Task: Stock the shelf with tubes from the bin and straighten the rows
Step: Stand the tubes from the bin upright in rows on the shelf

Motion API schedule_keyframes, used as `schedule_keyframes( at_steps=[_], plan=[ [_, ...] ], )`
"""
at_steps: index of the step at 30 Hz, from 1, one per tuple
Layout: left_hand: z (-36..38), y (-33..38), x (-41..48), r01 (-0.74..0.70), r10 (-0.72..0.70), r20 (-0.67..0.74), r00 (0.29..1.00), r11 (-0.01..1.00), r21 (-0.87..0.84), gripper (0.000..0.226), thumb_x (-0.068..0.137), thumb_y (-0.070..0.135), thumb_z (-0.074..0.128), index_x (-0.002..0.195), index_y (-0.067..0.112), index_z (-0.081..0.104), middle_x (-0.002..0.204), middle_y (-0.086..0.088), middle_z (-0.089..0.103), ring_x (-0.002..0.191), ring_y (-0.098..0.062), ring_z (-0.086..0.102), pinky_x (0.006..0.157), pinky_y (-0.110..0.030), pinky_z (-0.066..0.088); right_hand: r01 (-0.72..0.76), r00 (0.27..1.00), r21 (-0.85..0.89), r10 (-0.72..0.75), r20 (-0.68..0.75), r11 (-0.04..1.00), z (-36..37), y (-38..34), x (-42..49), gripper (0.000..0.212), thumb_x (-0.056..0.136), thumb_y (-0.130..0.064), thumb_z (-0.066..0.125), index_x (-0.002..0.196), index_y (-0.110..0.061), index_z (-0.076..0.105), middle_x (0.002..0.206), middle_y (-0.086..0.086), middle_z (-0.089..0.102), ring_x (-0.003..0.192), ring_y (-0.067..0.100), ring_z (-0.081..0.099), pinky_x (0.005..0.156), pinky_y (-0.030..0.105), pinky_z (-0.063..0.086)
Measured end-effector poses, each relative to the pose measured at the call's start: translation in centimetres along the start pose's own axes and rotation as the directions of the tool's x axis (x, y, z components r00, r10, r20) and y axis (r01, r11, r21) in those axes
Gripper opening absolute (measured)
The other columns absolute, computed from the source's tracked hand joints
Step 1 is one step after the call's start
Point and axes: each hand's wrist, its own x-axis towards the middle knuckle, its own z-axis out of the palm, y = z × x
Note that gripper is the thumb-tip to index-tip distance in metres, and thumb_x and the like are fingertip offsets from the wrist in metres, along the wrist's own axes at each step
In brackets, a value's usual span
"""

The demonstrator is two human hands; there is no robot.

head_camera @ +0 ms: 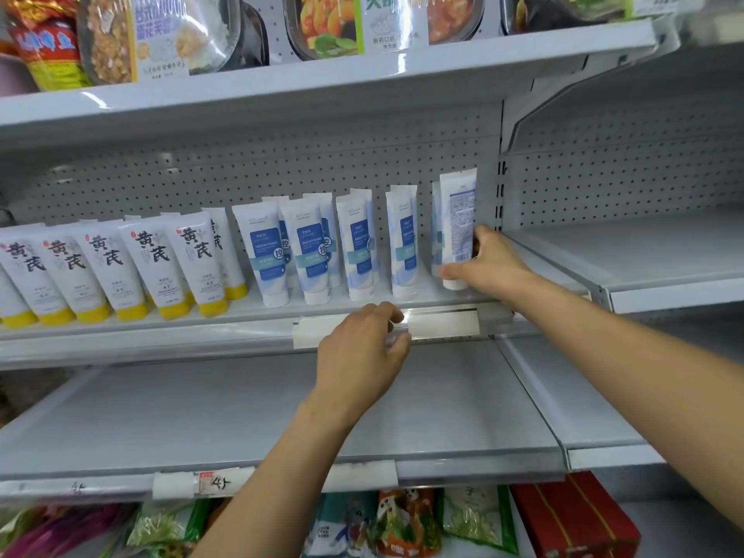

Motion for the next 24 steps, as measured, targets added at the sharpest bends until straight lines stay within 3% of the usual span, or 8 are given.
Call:
schedule_keyframes(
  at_steps=[8, 15, 19, 21, 24],
  plan=[
    [0.1, -1.6, 0.2, 0.031, -0.031, 0.003, 1.0, 0.999, 0.023, 0.028, 0.094, 0.042, 0.052, 0.12, 0.031, 0.055, 0.113, 0.013, 0.063, 0.1, -0.01, 0.059, 0.078, -0.031, 0.05, -0.013, 0.998, -0.073, 0.018, 0.065, 0.997, 0.7, 0.8, 0.6, 0.07, 0.071, -0.011, 0.081, 0.132, -0.014, 0.046, 0.129, 0.003, 0.059, 0.115, 0.02, 0.057, 0.097, 0.031, 0.046],
    [0.6, -1.8, -0.2, 0.033, -0.033, 0.013, 0.999, 0.999, 0.013, 0.03, 0.095, 0.045, 0.051, 0.121, 0.03, 0.056, 0.113, 0.012, 0.063, 0.099, -0.009, 0.06, 0.078, -0.029, 0.052, -0.051, 0.996, -0.106, 0.059, 0.067, 0.993, 0.9, 0.9, 0.6, 0.061, 0.073, -0.012, 0.079, 0.125, -0.011, 0.048, 0.123, 0.004, 0.06, 0.105, 0.017, 0.056, 0.086, 0.027, 0.045],
    [0.4, -1.9, -0.8, 0.02, -0.02, 0.003, 1.0, 1.0, 0.009, 0.033, 0.095, 0.044, 0.051, 0.124, 0.029, 0.054, 0.12, 0.011, 0.058, 0.102, -0.011, 0.061, 0.079, -0.032, 0.053, -0.075, 0.995, -0.125, 0.083, 0.058, 0.989, 0.6, 0.9, -0.6, 0.062, 0.08, -0.014, 0.074, 0.133, -0.008, 0.042, 0.13, 0.006, 0.057, 0.113, 0.023, 0.057, 0.088, 0.028, 0.044],
    [0.3, -2.2, -1.3, 0.022, -0.022, -0.01, 1.0, 1.0, 0.003, 0.033, 0.095, 0.043, 0.052, 0.125, 0.029, 0.053, 0.123, 0.01, 0.055, 0.103, -0.011, 0.06, 0.08, -0.034, 0.054, -0.033, 0.999, -0.182, 0.032, -0.012, 0.983, 0.2, 0.8, -2.0, 0.068, 0.086, -0.018, 0.068, 0.143, -0.01, 0.032, 0.137, 0.009, 0.05, 0.122, 0.026, 0.051, 0.094, 0.033, 0.043],
    [0.2, -2.7, -2.9, 0.05, -0.05, -0.017, 0.999, 0.999, -0.022, 0.035, 0.095, 0.04, 0.053, 0.128, 0.03, 0.051, 0.124, 0.01, 0.054, 0.103, -0.011, 0.06, 0.081, -0.035, 0.053, 0.15, 0.979, -0.384, -0.192, -0.072, 0.911, -0.1, 1.1, -5.6, 0.06, 0.09, -0.021, 0.059, 0.143, -0.017, 0.033, 0.141, 0.006, 0.045, 0.125, 0.024, 0.046, 0.102, 0.044, 0.041]
  ],
)
